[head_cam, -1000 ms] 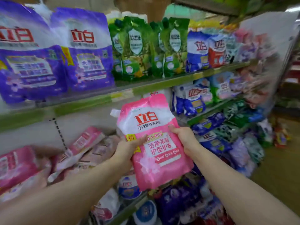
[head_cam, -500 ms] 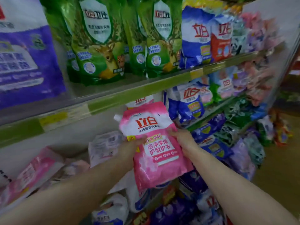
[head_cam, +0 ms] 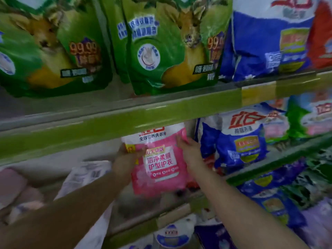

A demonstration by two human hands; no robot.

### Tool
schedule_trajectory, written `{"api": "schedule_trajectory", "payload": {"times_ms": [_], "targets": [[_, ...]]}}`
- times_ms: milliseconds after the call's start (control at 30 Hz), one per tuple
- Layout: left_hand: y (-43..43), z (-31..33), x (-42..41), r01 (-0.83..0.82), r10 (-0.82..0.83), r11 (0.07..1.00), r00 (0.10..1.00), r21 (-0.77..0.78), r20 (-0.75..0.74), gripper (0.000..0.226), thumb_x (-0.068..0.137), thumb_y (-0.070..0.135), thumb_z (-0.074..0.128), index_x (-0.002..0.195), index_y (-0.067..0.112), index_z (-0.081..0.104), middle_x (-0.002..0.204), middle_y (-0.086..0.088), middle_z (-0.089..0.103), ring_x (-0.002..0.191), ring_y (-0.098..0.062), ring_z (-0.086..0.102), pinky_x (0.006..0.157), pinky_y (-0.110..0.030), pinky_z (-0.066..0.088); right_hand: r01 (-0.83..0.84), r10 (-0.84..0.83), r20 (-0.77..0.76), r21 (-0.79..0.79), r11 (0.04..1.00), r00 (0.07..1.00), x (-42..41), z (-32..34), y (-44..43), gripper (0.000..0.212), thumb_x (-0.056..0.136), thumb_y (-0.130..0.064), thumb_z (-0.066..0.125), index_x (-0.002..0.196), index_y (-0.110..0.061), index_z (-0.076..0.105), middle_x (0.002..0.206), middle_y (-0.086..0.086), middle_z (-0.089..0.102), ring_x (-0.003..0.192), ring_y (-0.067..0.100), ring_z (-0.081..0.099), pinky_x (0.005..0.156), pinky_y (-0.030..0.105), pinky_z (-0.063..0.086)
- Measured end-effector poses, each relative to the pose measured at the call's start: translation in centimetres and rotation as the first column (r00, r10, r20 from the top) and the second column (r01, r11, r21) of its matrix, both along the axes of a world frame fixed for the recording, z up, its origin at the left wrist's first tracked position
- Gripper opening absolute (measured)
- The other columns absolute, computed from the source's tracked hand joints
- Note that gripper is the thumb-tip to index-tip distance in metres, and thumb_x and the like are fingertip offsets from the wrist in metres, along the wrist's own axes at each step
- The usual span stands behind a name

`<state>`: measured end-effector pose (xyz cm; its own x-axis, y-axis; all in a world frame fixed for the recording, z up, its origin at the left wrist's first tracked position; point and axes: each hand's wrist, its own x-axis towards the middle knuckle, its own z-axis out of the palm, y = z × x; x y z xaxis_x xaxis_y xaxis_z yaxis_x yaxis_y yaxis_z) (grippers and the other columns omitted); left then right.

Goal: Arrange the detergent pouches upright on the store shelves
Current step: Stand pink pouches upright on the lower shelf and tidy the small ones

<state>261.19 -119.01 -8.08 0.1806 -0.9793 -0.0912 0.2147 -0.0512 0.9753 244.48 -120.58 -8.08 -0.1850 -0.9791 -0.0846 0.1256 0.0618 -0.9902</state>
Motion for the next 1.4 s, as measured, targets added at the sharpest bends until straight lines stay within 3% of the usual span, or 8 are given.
{"api": "schedule_trajectory", "payload": {"times_ms": [200, 400, 600, 767, 1000, 1133, 1300, 1400], "targets": [[-3.1, -1.9, -1.0, -0.094, 0.101, 0.987, 0.993, -0.133, 0.052, 0.029, 0.080, -0.012, 0.059, 0.089, 0.015, 0.058, 0.060, 0.011, 0.071, 0.053, 0.001, 0.066, 0.047, -0.018, 0.054, -0.098, 0.100, 0.032, -0.061, 0.993, 0.994, -0.9, -1.4, -3.3, 0.034, 0.098, -0.014, 0.043, 0.127, 0.004, 0.048, 0.103, 0.009, 0.060, 0.094, 0.018, 0.058, 0.046, -0.002, 0.040], [-3.3, -4.1, -0.5, -0.104, 0.108, 0.984, 0.994, -0.148, 0.023, 0.043, 0.080, -0.006, 0.062, 0.115, 0.011, 0.044, 0.091, 0.003, 0.068, 0.069, -0.004, 0.069, 0.057, -0.024, 0.057, -0.111, 0.121, 0.057, -0.150, 0.982, 0.991, -0.7, -3.5, -4.8, 0.011, 0.098, -0.027, 0.043, 0.102, -0.019, 0.049, 0.077, -0.005, 0.058, 0.074, 0.011, 0.065, 0.054, 0.014, 0.052], [-2.3, -6.5, -1.3, 0.083, -0.091, 0.994, 0.988, -0.065, -0.127, 0.029, 0.070, -0.002, 0.065, 0.094, 0.015, 0.065, 0.081, 0.000, 0.077, 0.073, -0.017, 0.074, 0.057, -0.031, 0.059, -0.155, 0.168, 0.092, -0.135, 0.979, 0.981, -0.7, -4.7, -5.2, 0.014, 0.096, -0.040, 0.041, 0.087, -0.032, 0.046, 0.076, -0.008, 0.063, 0.054, 0.002, 0.063, 0.054, 0.021, 0.056], [-3.2, -7.0, -1.4, 0.000, -0.017, 0.995, 0.983, -0.095, -0.180, 0.077, 0.049, 0.018, 0.086, 0.119, 0.010, 0.057, 0.107, -0.010, 0.073, 0.094, -0.028, 0.071, 0.073, -0.043, 0.058, -0.149, 0.164, 0.082, -0.163, 0.975, 0.983, -0.1, -5.2, -6.4, 0.015, 0.096, -0.045, 0.036, 0.089, -0.034, 0.045, 0.070, -0.007, 0.064, 0.049, 0.003, 0.065, 0.051, 0.022, 0.056], [-2.9, -6.4, -1.7, -0.049, 0.042, 0.997, 0.994, -0.066, -0.104, 0.076, 0.061, 0.012, 0.075, 0.129, 0.014, 0.042, 0.113, -0.007, 0.068, 0.094, -0.025, 0.071, 0.077, -0.044, 0.059, 0.045, -0.025, 0.085, -0.244, 0.969, 0.996, 0.2, -4.7, -5.5, 0.010, 0.095, -0.033, 0.046, 0.093, -0.023, 0.045, 0.084, -0.003, 0.061, 0.057, -0.002, 0.066, 0.049, 0.010, 0.051], [-0.7, -6.6, -0.9, -0.105, 0.106, 0.994, 0.994, -0.027, 0.039, 0.086, 0.063, 0.015, 0.082, 0.135, 0.010, 0.036, 0.120, -0.007, 0.061, 0.101, -0.015, 0.064, 0.069, -0.024, 0.057, 0.288, -0.372, -0.098, -0.466, 0.837, 0.923, 1.7, -5.1, -3.3, 0.028, 0.087, -0.019, 0.059, 0.108, -0.007, 0.043, 0.114, 0.016, 0.051, 0.098, 0.021, 0.061, 0.079, 0.026, 0.057], [2.5, -6.5, 2.7, -0.331, 0.328, 0.943, 0.901, -0.038, 0.284, 0.048, 0.083, 0.005, 0.065, 0.128, 0.011, 0.048, 0.117, -0.004, 0.055, 0.108, -0.018, 0.054, 0.086, -0.025, 0.039, -0.119, -0.200, -0.425, -0.614, 0.780, 0.883, 6.8, -5.1, 1.2, 0.025, 0.084, -0.012, 0.055, 0.108, -0.006, 0.049, 0.110, 0.009, 0.050, 0.105, 0.019, 0.051, 0.086, 0.016, 0.045], [4.4, -5.9, 5.4, -0.393, 0.392, 0.916, 0.836, -0.080, 0.384, 0.042, 0.084, -0.001, 0.060, 0.125, 0.008, 0.052, 0.110, -0.006, 0.058, 0.103, -0.021, 0.056, 0.085, -0.028, 0.041, -0.551, 0.030, -0.799, -0.386, 0.740, 0.600, 9.5, -5.6, 2.1, 0.032, 0.087, -0.008, 0.055, 0.119, -0.006, 0.053, 0.121, 0.010, 0.053, 0.113, 0.023, 0.049, 0.091, 0.019, 0.037]]}}
